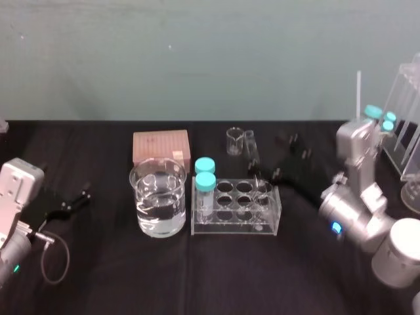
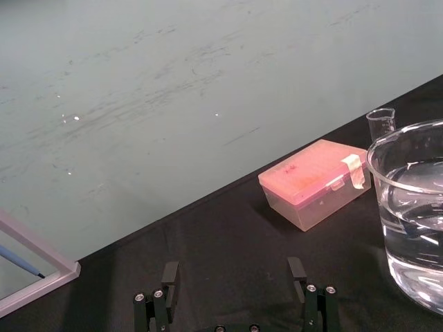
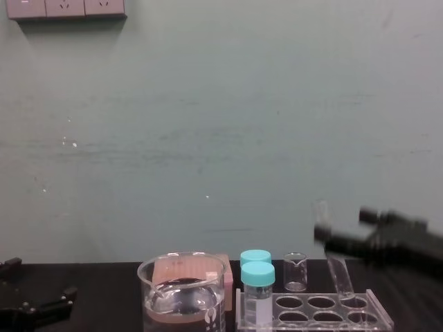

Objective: Hold the test tube with one hand and immerse one end into the beaker, then return it to the test tube rack.

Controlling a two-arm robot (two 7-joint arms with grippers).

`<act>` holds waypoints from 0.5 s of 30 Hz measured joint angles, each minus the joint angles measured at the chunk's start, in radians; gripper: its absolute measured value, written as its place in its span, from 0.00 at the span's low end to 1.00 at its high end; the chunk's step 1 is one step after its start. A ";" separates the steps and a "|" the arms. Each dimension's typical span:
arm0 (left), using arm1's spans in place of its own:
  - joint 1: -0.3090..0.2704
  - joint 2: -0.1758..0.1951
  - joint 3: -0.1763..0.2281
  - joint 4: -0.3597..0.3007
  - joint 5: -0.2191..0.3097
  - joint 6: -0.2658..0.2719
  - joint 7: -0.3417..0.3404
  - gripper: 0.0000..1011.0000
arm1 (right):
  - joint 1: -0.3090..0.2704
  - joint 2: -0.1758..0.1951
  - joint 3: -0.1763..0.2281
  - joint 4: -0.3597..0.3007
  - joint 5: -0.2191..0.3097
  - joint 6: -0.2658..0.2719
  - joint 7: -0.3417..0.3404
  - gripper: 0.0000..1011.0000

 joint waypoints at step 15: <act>0.000 0.000 0.000 0.000 0.000 0.000 0.000 0.99 | -0.072 0.016 0.136 -0.124 -0.064 0.032 -0.182 0.99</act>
